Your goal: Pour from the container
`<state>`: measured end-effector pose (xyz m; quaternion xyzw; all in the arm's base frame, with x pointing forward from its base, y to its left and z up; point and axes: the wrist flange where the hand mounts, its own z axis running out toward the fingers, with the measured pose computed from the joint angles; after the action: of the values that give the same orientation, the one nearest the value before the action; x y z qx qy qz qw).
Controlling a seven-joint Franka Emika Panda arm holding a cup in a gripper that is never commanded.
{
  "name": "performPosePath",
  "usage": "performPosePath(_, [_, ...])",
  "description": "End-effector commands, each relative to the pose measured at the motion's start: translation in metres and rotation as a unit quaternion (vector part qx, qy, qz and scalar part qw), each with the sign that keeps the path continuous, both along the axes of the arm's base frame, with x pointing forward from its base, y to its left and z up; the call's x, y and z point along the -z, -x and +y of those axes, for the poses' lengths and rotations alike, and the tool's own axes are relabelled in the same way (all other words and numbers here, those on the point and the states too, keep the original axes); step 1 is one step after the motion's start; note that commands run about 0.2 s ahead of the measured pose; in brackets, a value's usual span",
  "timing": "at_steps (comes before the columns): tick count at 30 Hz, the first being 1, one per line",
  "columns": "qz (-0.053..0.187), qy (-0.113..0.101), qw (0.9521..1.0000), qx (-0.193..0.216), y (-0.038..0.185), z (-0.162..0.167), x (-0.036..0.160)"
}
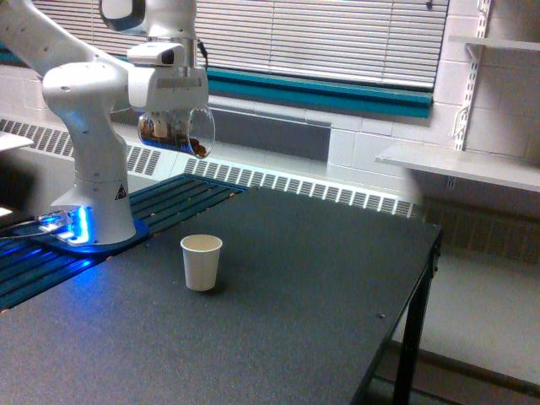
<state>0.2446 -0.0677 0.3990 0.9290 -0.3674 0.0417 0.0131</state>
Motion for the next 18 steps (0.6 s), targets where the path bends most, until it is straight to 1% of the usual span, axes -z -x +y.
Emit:
performPosePath(1, [0.03, 0.0, 0.9996, 0.0, 0.003, 0.008, 0.021])
performPosePath(18, [0.055, 0.009, 0.9985, 0.003, 0.004, 0.007, 0.031])
